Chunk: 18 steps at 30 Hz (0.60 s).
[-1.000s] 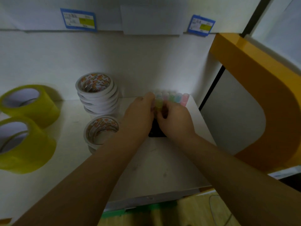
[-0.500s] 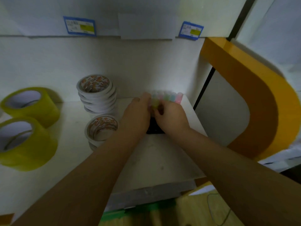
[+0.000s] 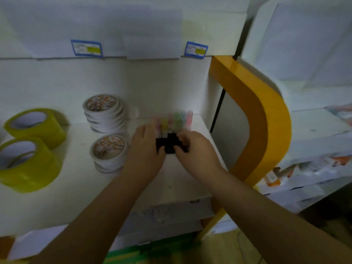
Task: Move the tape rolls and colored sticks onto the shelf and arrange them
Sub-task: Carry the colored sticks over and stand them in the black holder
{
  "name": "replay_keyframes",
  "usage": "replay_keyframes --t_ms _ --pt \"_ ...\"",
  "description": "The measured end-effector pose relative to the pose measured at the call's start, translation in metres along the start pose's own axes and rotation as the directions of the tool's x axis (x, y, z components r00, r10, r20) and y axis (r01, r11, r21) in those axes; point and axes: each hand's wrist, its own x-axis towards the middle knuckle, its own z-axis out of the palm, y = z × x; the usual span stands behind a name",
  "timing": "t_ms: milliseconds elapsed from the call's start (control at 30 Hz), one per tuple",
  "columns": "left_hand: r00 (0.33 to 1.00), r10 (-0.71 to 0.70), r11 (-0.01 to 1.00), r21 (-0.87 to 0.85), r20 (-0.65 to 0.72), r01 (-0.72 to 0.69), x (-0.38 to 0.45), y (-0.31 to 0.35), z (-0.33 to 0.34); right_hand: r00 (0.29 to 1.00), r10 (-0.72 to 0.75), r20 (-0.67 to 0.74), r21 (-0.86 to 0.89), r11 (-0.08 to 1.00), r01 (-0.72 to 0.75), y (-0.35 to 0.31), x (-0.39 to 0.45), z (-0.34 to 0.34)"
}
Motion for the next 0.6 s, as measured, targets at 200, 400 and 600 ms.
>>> replay_keyframes --t_ms 200,400,600 --pt "0.993 0.050 0.995 0.077 0.109 -0.059 -0.046 0.045 -0.016 0.999 -0.043 -0.022 -0.022 0.999 0.042 0.011 -0.090 -0.058" --pt "0.977 0.115 0.984 0.114 0.179 -0.136 -0.074 0.119 -0.014 0.992 -0.080 -0.094 -0.120 0.990 0.069 0.048 -0.151 -0.137" --pt "0.966 0.195 0.968 0.123 0.169 -0.217 -0.104 0.202 0.007 0.982 -0.066 -0.175 -0.194 0.981 0.031 0.102 -0.185 -0.211"
